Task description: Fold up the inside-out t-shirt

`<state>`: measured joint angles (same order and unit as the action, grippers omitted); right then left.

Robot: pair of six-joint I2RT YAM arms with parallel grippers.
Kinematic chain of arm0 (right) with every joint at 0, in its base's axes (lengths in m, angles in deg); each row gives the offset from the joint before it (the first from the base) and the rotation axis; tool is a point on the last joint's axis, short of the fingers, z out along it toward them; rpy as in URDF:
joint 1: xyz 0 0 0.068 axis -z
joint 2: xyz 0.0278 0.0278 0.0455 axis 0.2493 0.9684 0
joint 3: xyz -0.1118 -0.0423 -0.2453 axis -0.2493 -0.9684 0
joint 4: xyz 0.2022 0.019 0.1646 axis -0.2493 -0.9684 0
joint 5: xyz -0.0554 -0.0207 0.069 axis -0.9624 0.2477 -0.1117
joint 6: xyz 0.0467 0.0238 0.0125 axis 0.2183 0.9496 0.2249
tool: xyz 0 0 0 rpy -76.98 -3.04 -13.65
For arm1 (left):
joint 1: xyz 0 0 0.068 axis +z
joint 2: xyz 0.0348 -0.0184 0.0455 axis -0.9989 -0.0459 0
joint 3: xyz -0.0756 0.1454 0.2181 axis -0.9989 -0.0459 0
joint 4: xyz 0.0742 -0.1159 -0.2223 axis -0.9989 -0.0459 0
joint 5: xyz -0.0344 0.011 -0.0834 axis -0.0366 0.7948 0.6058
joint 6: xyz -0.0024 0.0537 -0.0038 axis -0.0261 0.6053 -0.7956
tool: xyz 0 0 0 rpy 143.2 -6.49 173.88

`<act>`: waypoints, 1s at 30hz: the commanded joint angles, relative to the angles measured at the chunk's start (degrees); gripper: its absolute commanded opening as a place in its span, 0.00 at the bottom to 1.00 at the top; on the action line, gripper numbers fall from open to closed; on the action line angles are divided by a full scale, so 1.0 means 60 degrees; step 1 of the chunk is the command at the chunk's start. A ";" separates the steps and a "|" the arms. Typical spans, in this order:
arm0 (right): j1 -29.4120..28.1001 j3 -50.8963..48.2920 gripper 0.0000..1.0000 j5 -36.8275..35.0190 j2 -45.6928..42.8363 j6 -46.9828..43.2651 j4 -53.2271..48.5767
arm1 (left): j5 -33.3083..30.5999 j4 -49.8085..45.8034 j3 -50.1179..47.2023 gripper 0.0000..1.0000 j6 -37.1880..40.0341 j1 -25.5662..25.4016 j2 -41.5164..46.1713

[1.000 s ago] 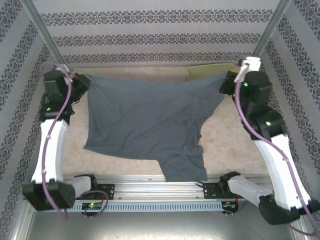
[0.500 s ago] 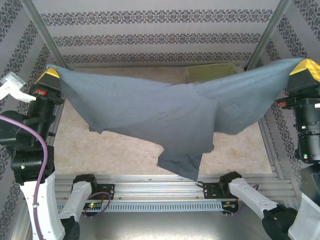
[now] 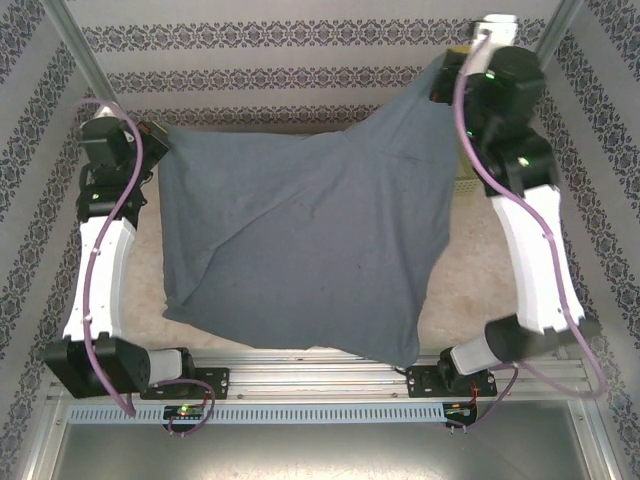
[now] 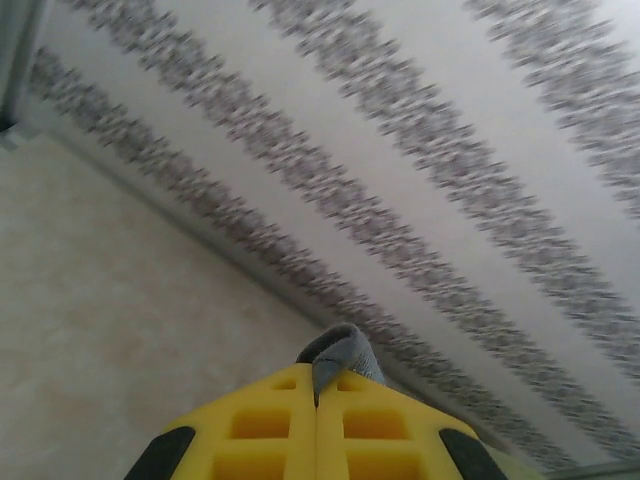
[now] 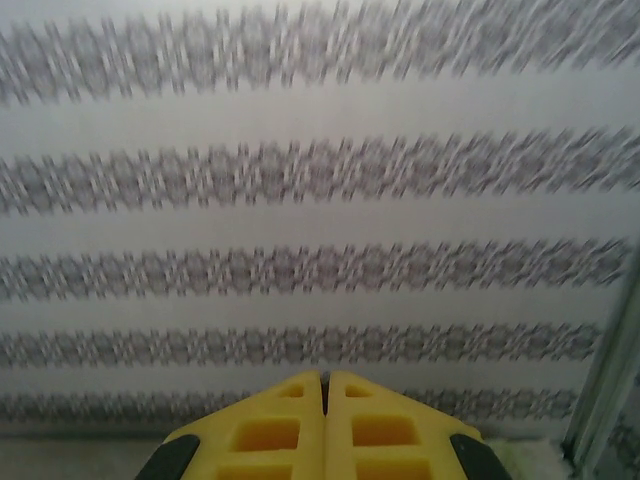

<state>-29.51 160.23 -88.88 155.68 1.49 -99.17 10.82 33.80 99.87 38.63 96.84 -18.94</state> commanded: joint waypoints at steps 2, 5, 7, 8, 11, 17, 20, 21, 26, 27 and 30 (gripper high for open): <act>0.0068 0.0276 0.00 0.0883 0.1166 0.0447 0.0658 | -0.1147 0.0147 -0.0159 0.00 0.0526 0.0081 -0.0596; -0.0024 0.0765 0.00 0.1337 0.2381 0.0622 0.0668 | -0.1328 0.0346 -0.0519 0.00 0.0399 0.0270 -0.1196; -0.0220 0.1138 0.00 0.1507 0.3181 0.0620 0.0639 | -0.1446 0.0466 -0.0780 0.00 0.0286 0.0406 -0.1534; -0.0341 0.1438 0.00 0.1498 0.3616 0.0568 0.0559 | -0.1461 0.0579 -0.0892 0.00 0.0263 0.0490 -0.1707; -0.0686 0.2687 0.00 0.1343 0.4982 0.0369 -0.0021 | -0.1501 0.0587 -0.1018 0.00 0.0173 0.0736 -0.2192; -0.1002 0.5212 0.00 0.1354 0.7341 0.0202 -0.0814 | -0.1658 0.0745 -0.1313 0.00 -0.0041 0.1274 -0.2743; -0.1077 0.5680 0.00 0.1351 0.7915 0.0162 -0.0874 | -0.1215 0.1006 -0.1304 0.00 0.0085 0.1505 -0.3025; -0.1108 0.5679 0.00 0.1291 0.7966 0.0152 -0.0833 | -0.0976 0.1112 -0.1251 0.00 0.0198 0.1546 -0.3128; -0.1163 0.5292 0.00 0.1293 0.7821 -0.0037 -0.0627 | 0.0334 0.1144 -0.0572 0.00 0.0728 0.1570 -0.3901; -0.1207 0.5096 0.00 0.1320 0.7665 -0.0213 -0.0512 | 0.0457 0.1154 -0.0532 0.00 0.0735 0.1570 -0.3974; -0.1296 0.4247 0.00 0.1277 0.7134 -0.0727 -0.0162 | 0.0641 0.1224 -0.0619 0.00 0.0737 0.1570 -0.3997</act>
<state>-36.46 188.45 -81.02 202.71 0.72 -102.73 11.52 38.52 94.64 41.30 105.87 -43.02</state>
